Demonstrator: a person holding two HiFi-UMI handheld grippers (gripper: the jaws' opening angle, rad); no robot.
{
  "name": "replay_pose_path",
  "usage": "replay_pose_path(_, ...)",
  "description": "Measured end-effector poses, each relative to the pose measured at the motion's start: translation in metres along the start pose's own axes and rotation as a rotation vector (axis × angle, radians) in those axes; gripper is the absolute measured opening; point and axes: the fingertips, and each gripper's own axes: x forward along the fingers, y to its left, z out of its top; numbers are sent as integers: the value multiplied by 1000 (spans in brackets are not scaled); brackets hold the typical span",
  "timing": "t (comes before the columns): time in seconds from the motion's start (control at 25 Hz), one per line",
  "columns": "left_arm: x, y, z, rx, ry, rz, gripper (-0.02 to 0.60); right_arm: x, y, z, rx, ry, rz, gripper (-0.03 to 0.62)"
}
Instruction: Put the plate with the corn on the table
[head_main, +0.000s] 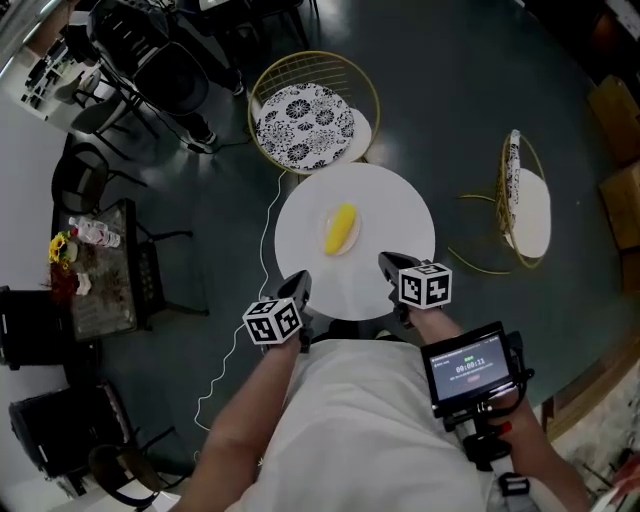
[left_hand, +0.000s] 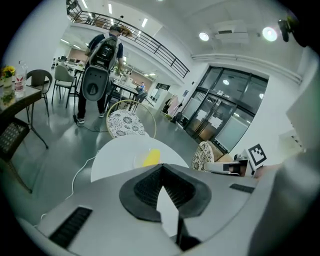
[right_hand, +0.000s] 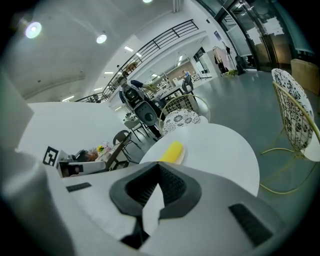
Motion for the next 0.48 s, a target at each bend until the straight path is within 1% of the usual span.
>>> replay_pose_path(0.2,-21,-13,4,36,-45,-18,6,-17,19,12,-30,-39,45,8)
replay_pose_path(0.32,-31,-23,8,65,-68,-37,6,-27,34,20,-67,-67,83,8)
replay_pose_path(0.48,-46,-42,17,134,-117,-66,6,-41,57,28,-125,-97,137,8)
